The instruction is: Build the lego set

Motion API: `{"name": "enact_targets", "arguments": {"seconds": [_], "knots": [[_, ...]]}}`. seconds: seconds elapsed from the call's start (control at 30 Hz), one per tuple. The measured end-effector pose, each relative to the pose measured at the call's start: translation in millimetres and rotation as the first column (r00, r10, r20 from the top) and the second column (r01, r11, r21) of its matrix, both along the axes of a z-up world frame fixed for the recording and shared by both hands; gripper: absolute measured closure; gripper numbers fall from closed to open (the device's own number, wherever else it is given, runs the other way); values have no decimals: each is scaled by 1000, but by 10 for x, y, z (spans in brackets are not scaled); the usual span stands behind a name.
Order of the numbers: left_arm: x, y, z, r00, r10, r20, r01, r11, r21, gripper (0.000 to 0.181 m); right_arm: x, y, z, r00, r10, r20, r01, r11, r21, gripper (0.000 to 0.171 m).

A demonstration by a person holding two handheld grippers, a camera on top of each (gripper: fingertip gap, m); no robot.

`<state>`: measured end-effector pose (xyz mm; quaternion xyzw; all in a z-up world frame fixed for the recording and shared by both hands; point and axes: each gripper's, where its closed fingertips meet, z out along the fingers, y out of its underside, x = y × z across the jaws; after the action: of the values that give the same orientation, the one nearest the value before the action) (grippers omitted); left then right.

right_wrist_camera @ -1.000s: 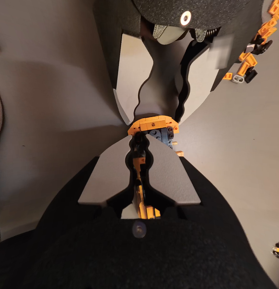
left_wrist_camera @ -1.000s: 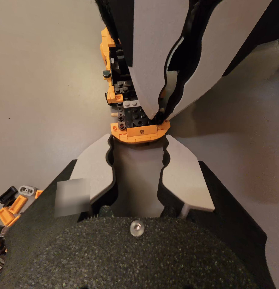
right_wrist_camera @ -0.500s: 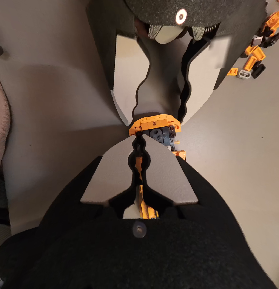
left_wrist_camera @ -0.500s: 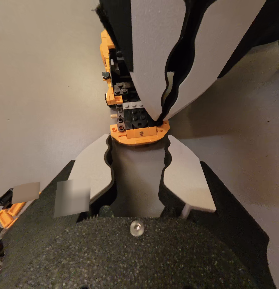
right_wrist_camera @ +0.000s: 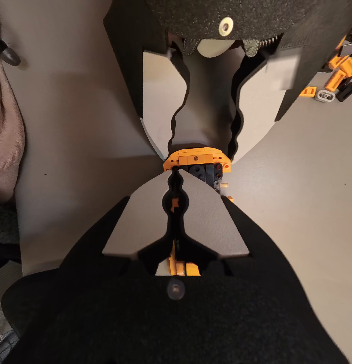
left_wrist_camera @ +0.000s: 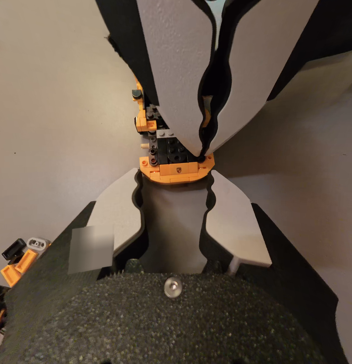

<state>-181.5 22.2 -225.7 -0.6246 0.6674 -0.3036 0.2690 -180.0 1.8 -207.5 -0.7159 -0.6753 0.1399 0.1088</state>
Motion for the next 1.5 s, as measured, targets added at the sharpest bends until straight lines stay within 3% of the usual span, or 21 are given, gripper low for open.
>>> {"name": "enact_targets", "arguments": {"seconds": [0.8, 0.93, 1.07, 1.23, 1.33, 1.5], "knots": [[-8, -15, 5, 1000, -5, 19, 5, 1000, -21, 119, -5, -1, 13, 997, -62, -40, 63, 997, 33, 171], [-53, -55, 14, 999, -32, 23, 33, 998, -44, 115, 102, 49, 185, 979, -164, -121, 176, 980, 97, 154], [-106, -72, 37, 997, -67, 34, 69, 995, -66, 117, 537, 130, 402, 895, -380, -232, 425, 884, 192, 134], [-96, 23, 24, 998, -63, 28, 64, 996, -55, 116, 1142, -5, 139, 753, -605, -259, 654, 731, 195, 118], [-71, 12, 13, 996, -82, 21, 83, 996, -37, 125, 1190, 69, 114, 732, -593, -336, 670, 716, 195, 130], [-80, -47, -6, 993, -114, 12, 113, 993, 16, 131, 1176, 263, 124, 814, -459, -355, 544, 817, 190, 136]]}}
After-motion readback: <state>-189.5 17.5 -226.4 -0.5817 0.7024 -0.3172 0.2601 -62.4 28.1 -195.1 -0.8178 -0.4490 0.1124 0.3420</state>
